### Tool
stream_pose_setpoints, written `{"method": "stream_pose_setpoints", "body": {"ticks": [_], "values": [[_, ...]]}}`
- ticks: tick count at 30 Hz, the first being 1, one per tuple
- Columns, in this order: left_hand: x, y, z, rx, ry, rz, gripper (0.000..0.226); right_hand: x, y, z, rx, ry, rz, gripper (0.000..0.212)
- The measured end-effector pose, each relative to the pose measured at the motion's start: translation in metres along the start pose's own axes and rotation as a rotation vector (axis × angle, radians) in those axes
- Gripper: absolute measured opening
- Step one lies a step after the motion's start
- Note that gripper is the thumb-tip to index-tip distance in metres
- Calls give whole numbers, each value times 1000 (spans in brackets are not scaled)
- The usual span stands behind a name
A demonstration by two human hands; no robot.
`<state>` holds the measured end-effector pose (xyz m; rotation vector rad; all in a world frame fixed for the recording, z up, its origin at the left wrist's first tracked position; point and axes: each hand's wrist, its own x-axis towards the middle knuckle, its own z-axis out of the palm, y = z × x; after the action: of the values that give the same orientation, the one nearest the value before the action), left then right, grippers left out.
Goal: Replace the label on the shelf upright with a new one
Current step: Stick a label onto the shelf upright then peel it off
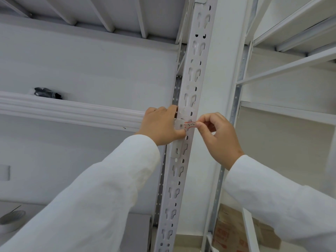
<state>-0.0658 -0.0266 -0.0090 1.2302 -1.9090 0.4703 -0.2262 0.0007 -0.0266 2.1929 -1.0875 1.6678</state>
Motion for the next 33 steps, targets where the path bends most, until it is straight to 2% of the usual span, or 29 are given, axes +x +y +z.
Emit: {"method": "stream_pose_setpoints", "body": {"ticks": [7, 11, 14, 22, 29, 33], "values": [[-1, 1, -6, -95, -51, -13, 20, 1, -3, 0, 130, 21, 120, 20], [2, 5, -10, -220, -51, -101, 29, 0, -2, -3, 144, 42, 154, 21], [4, 9, -9, -216, -20, -155, 33, 0, -1, -6, 132, 37, 153, 19], [3, 13, -5, -268, 71, -236, 31, 1, -1, -7, 118, 44, 157, 18], [3, 16, 6, -139, 242, -216, 33, -3, -5, -1, 133, 29, 160, 16], [-14, 7, -4, -553, 362, -290, 26, -5, -8, 2, 159, -28, 171, 18]]}}
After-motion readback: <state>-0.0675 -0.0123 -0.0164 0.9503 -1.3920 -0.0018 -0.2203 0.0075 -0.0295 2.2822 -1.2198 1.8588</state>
